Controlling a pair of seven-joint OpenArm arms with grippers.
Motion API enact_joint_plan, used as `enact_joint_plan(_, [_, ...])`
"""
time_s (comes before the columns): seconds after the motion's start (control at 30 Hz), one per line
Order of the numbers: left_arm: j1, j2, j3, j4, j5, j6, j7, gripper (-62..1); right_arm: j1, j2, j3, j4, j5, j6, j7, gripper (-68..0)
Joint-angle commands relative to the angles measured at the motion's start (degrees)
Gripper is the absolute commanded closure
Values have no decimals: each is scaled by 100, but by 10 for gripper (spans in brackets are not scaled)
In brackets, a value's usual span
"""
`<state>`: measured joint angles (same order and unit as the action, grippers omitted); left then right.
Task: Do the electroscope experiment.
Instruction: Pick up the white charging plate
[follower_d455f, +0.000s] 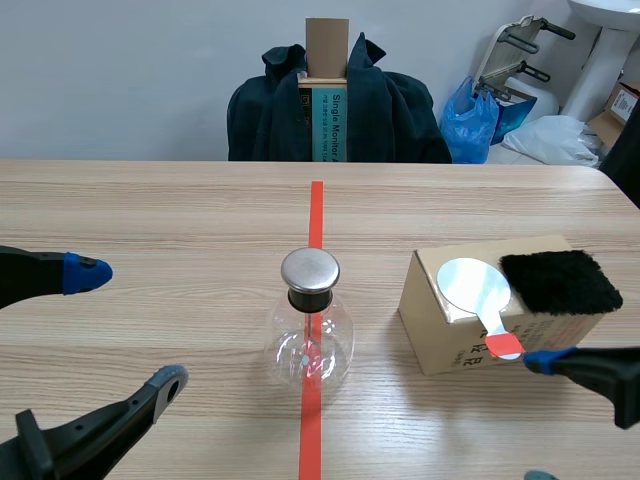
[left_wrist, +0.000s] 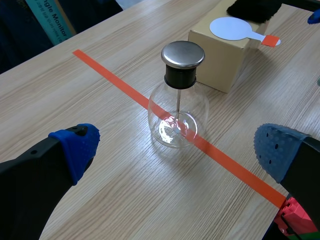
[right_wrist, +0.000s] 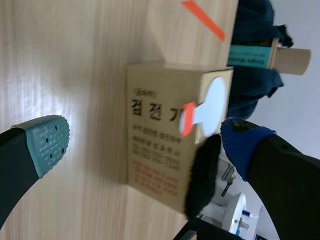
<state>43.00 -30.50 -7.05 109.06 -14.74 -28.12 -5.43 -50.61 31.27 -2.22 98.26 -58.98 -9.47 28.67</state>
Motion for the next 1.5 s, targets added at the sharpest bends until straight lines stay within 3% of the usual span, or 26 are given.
enact_joint_plan(0.0, [-2, 2, 7, 125, -44, 7, -96, -623, 249, -4, 22, -146, -7, -186, -9, -623])
enact_joint_plan(0.33, [0, 0, 7, 125, -44, 7, -96, -623, 997, -240, -315, -522, -111, -946, -223, -623])
enact_joint_plan(0.73, [0, 0, 7, 125, -44, 7, -94, -623, 1718, -240, -1134, -863, -114, -946, -1097, -623])
enact_joint_plan(1.1, [0, 0, 7, 125, -44, 7, -94, -623, 1891, -240, -1593, -1073, -175, -953, -1814, -623])
enact_joint_plan(1.47, [0, 0, 7, 125, -44, 7, -76, -623, 1921, -238, -1672, -1073, -251, -960, -1904, -623])
